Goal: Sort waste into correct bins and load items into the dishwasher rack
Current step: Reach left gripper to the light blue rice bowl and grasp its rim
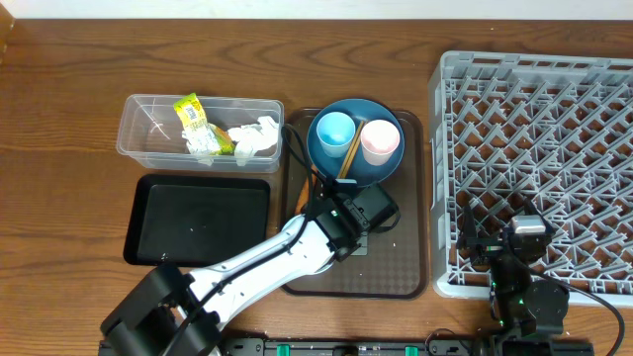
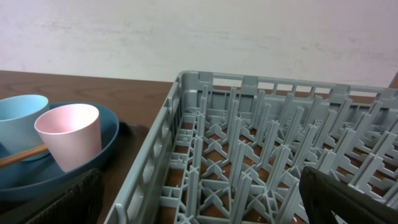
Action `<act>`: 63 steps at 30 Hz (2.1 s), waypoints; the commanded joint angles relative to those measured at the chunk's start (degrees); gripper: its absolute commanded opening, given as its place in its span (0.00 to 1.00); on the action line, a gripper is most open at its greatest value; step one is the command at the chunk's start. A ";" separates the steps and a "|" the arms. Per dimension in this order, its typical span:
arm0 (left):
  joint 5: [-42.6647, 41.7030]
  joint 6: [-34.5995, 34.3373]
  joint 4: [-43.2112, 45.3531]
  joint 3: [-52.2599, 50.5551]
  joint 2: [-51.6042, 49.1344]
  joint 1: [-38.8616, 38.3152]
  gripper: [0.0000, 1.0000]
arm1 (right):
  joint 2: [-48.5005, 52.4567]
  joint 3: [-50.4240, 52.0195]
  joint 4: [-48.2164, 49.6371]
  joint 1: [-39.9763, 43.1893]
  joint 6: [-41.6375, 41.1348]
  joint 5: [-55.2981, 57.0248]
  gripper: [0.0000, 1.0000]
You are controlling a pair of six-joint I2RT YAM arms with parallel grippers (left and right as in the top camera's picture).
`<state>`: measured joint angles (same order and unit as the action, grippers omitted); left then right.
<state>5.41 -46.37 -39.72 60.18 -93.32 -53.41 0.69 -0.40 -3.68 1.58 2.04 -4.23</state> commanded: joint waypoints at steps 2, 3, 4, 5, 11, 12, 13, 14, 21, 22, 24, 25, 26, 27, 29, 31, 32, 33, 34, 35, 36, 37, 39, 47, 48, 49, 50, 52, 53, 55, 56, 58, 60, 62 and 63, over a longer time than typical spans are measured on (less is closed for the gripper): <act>1.55 -0.24 0.13 -0.35 -1.03 -0.09 0.35 | -0.31 0.09 -0.22 0.37 -0.72 0.17 0.99; 1.55 -0.24 0.07 -0.39 -1.05 -0.09 0.35 | -0.31 0.09 -0.22 0.37 -0.72 0.20 0.99; 1.55 -0.24 -0.02 -0.46 -1.05 -0.09 0.35 | -0.31 0.09 -0.22 0.37 -0.72 0.17 0.99; 1.53 -0.26 0.00 -0.52 -1.05 -0.09 0.35 | -0.31 0.09 -0.22 0.37 -0.72 0.17 0.99; 1.55 -0.31 0.24 -1.57 -1.05 -0.11 0.35 | -0.31 0.09 -0.22 0.37 -0.72 0.17 0.99; 1.53 -0.31 0.26 -1.81 -1.05 -0.11 0.35 | -0.31 0.09 -0.22 0.37 -0.72 0.17 0.99; 1.55 -0.33 0.35 -2.05 -1.05 -0.11 0.35 | -0.31 0.09 -0.22 0.37 -0.72 0.17 0.99; 1.53 -0.68 0.66 -2.43 -1.05 -0.11 0.35 | -0.31 0.09 -0.22 0.37 -0.72 0.20 0.99; 1.51 -3.48 2.78 -4.81 -1.05 -0.20 0.35 | -0.31 0.09 -0.22 0.37 -0.72 0.17 0.99; 1.51 -3.50 2.78 -4.81 -1.05 -0.20 0.34 | -0.31 0.09 -0.22 0.37 -0.72 0.20 0.99; 1.49 -3.50 2.78 -4.81 -1.05 -0.20 0.34 | -0.31 0.09 -0.22 0.37 -0.72 0.17 0.99; 1.49 -3.50 2.75 -4.83 -1.05 -0.20 0.34 | -0.31 0.09 -0.22 0.37 -0.72 0.17 0.99; 1.44 -3.50 2.75 -4.83 -1.05 -0.22 0.34 | -0.31 0.09 -0.22 0.37 -0.72 0.17 0.99; 1.44 -3.50 2.78 -4.83 -1.05 -0.39 0.34 | -0.31 0.09 -0.22 0.37 -0.72 0.17 0.99; 1.44 -3.56 2.80 -4.83 -1.05 -0.85 0.34 | -0.31 0.09 -0.22 0.37 -0.72 0.17 0.99; 1.49 -3.93 2.84 -4.83 -1.05 -1.73 0.34 | -0.31 0.09 -0.22 0.37 -0.72 0.17 0.99; 1.55 -3.89 3.02 -4.83 -1.05 -2.23 0.34 | -0.31 0.09 -0.22 0.37 -0.72 0.17 0.99; 1.68 -3.89 3.21 -4.83 -1.05 -2.56 0.34 | -0.31 0.09 -0.22 0.37 -0.72 0.17 0.99; 1.77 -3.89 3.43 -4.83 -1.05 -2.86 0.34 | -0.31 0.09 -0.22 0.37 -0.72 0.17 0.99; 1.99 -3.89 3.74 -4.83 -1.05 -3.13 0.34 | -0.31 0.09 -0.22 0.37 -0.72 0.17 0.99; 2.23 -3.89 3.87 -4.83 -1.05 -3.19 0.34 | -0.31 0.09 -0.22 0.37 -0.72 0.20 0.99; 2.67 -3.91 3.89 -4.83 -1.05 -3.19 0.34 | -0.31 0.09 -0.22 0.37 -0.72 0.17 0.99; 3.50 -3.89 3.85 -4.85 -1.05 -3.19 0.34 | -0.31 0.09 -0.22 0.37 -0.72 0.17 0.99; 4.39 -3.89 4.26 -4.87 -1.05 -3.19 0.34 | -0.31 0.09 -0.22 0.37 -0.72 0.17 0.99; 4.57 -3.89 4.28 -4.96 -1.05 -3.19 0.34 | -0.31 0.09 -0.22 0.37 -0.72 0.17 0.99; 4.68 -3.89 4.28 -5.09 -1.05 -3.19 0.34 | -0.31 0.09 -0.22 0.37 -0.72 0.17 0.99; 4.76 -3.89 4.46 -5.35 -1.05 -3.19 0.34 | -0.31 0.09 -0.22 0.37 -0.72 0.17 0.99; 4.76 -3.89 4.76 -5.97 -1.05 -3.19 0.34 | -0.31 0.09 -0.22 0.37 -0.72 0.17 0.99; 4.76 -3.89 4.96 -6.25 -1.05 -3.19 0.34 | -0.31 0.09 -0.22 0.37 -0.72 0.17 0.99; 4.76 -3.89 5.53 -6.78 -1.05 -3.19 0.34 | -0.31 0.09 -0.22 0.37 -0.72 0.17 0.99; 4.76 -3.89 5.88 -6.93 -1.05 -3.19 0.34 | -0.31 0.09 -0.22 0.37 -0.72 0.17 0.99; 4.76 -3.89 6.64 -7.06 -1.05 -3.19 0.34 | -0.31 0.09 -0.22 0.37 -0.72 0.17 0.99; 4.76 -3.89 7.02 -7.10 -1.05 -3.19 0.34 | -0.31 0.09 -0.22 0.37 -0.72 0.17 0.99; 4.76 -3.85 7.06 -7.15 -1.05 -3.19 0.34 | -0.31 0.09 -0.22 0.37 -0.72 0.17 0.98; 4.76 -3.61 7.08 -7.15 -1.05 -3.19 0.34 | -0.31 0.09 -0.22 0.37 -0.72 0.17 0.99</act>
<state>9.02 -49.58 -32.73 53.32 -93.67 -56.64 0.69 -0.40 -3.68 1.58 2.02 -4.23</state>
